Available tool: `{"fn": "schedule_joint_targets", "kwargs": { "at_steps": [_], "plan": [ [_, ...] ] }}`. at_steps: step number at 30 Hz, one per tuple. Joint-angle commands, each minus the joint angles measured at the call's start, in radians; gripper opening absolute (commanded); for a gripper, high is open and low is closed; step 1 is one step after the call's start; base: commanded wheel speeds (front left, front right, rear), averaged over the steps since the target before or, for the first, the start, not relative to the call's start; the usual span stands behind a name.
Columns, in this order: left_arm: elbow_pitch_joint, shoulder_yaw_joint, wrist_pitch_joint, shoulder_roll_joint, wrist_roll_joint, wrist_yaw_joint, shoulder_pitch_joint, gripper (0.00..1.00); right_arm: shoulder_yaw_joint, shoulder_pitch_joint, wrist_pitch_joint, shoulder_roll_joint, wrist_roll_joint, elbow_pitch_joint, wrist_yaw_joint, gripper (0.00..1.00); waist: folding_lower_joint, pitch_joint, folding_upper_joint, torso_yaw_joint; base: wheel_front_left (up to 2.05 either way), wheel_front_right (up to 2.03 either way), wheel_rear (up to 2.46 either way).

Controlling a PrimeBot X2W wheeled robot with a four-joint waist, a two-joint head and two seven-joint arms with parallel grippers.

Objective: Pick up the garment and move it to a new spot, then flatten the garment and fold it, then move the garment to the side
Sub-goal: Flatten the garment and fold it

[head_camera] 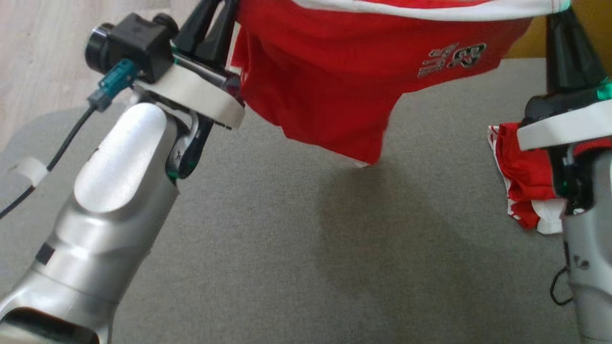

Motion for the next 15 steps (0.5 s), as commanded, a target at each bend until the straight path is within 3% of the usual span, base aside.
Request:
{"fn": "schedule_joint_targets", "kwargs": {
  "at_steps": [1, 15],
  "plan": [
    [-0.043, 0.053, 0.006, 0.037, -0.008, 0.015, -0.06, 0.0, 0.012, -0.036, 0.015, -0.011, 0.002, -0.045, -0.001, 0.0, 0.0, -0.011, 0.0, 0.004, 0.0, 0.0, 0.0],
    [-0.14, 0.044, 0.054, 0.061, -0.044, 0.05, 0.047, 0.0, -0.012, 0.072, 0.124, -0.001, -0.037, -0.123, -0.001, 0.0, 0.0, 0.04, 0.0, 0.038, 0.0, 0.0, 0.0]
  ]
}}
